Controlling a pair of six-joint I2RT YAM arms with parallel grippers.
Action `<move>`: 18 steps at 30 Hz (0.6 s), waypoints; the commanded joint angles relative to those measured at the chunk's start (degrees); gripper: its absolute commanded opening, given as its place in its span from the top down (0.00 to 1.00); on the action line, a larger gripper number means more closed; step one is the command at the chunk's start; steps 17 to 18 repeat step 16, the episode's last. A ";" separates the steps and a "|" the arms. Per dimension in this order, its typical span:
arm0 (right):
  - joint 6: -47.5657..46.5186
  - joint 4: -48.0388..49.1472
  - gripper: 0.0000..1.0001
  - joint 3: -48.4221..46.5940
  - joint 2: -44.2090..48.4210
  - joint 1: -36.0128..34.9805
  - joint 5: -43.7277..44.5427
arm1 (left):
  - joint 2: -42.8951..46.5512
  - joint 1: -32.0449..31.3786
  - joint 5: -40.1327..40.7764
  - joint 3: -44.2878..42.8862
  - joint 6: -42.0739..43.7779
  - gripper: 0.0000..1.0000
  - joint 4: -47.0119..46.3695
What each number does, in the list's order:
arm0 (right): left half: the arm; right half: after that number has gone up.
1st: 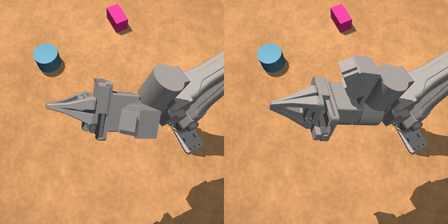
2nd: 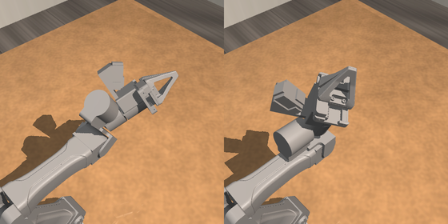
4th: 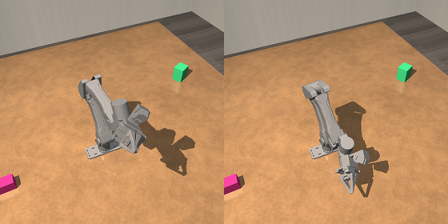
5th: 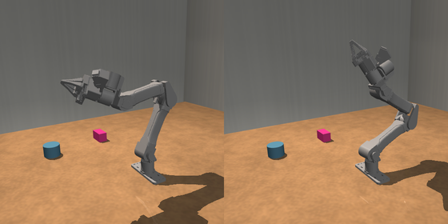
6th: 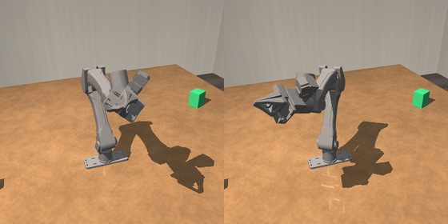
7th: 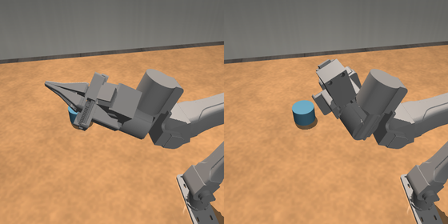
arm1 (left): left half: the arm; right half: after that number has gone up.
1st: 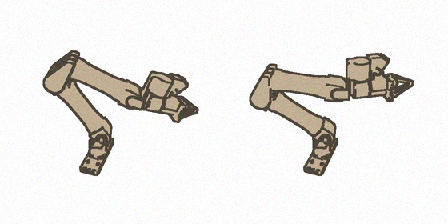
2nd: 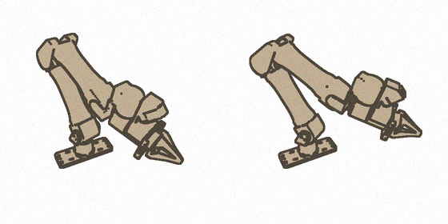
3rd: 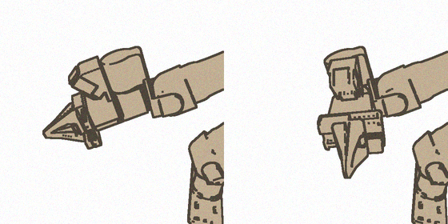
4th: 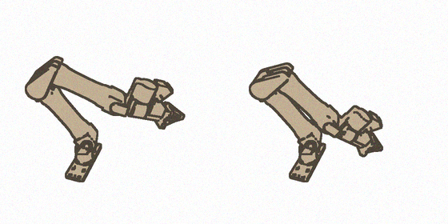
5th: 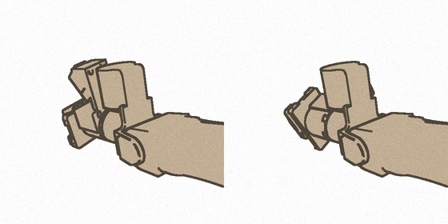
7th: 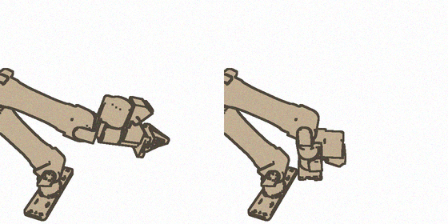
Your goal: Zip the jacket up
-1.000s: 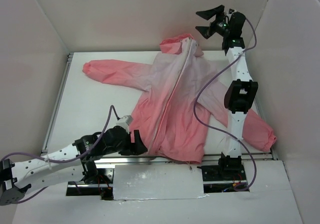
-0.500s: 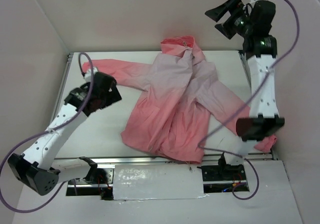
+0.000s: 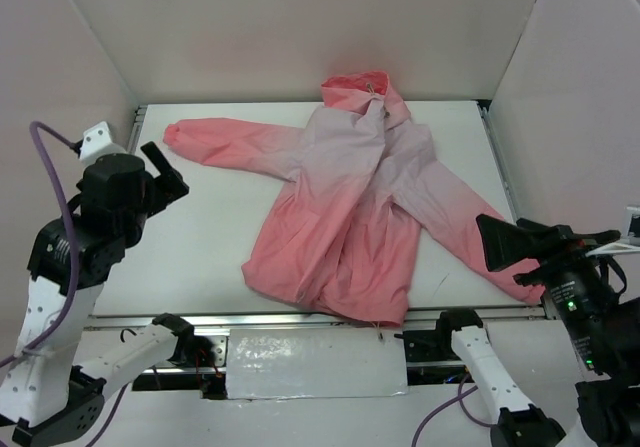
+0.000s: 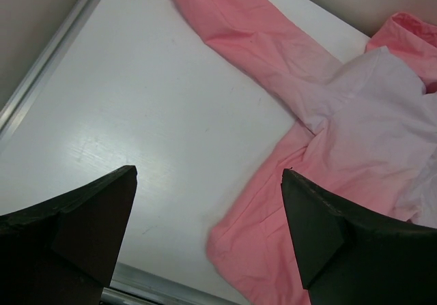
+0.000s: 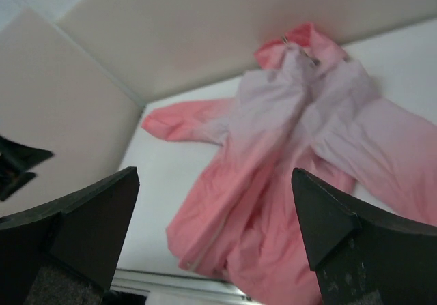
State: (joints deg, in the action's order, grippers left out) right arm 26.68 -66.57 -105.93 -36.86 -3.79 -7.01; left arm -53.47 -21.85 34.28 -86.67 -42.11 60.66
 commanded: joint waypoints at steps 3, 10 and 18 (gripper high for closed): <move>-2.42 -13.85 0.00 7.05 1.08 -1.57 6.92 | 3.62 -0.21 4.83 4.65 -0.17 0.01 3.61; -1.89 -14.12 0.00 10.21 3.99 -3.50 9.03 | 6.01 -0.30 9.66 7.05 0.45 0.01 4.89; -1.45 -13.33 0.00 10.31 3.99 -3.94 7.97 | 7.24 -0.30 9.84 7.05 0.53 0.01 4.73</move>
